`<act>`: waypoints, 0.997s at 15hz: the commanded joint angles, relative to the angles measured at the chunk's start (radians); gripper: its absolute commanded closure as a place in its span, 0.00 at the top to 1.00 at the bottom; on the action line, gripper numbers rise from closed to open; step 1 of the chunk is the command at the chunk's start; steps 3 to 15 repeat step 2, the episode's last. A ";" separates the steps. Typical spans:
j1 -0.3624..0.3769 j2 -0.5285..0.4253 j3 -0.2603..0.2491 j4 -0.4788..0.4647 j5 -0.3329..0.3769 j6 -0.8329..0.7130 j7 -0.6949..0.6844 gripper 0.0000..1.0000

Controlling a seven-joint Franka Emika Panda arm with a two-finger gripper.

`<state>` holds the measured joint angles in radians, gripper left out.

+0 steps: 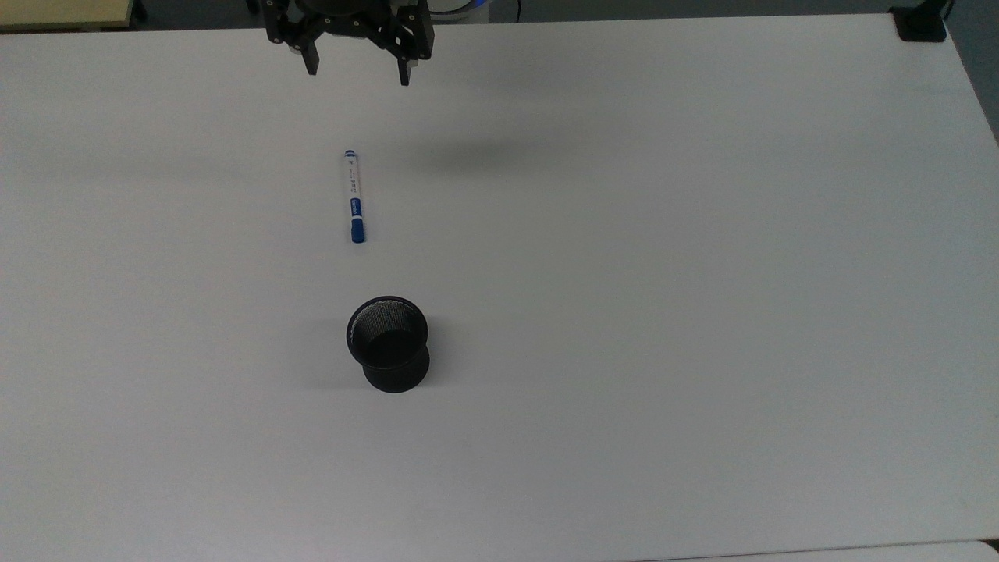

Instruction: Remove the marker

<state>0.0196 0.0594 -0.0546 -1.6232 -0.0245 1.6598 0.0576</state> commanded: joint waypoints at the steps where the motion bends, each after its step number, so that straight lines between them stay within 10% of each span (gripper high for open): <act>1: -0.006 -0.033 0.009 -0.024 -0.009 -0.037 0.036 1.00; 15: -0.006 -0.033 0.009 -0.024 -0.009 -0.046 0.035 1.00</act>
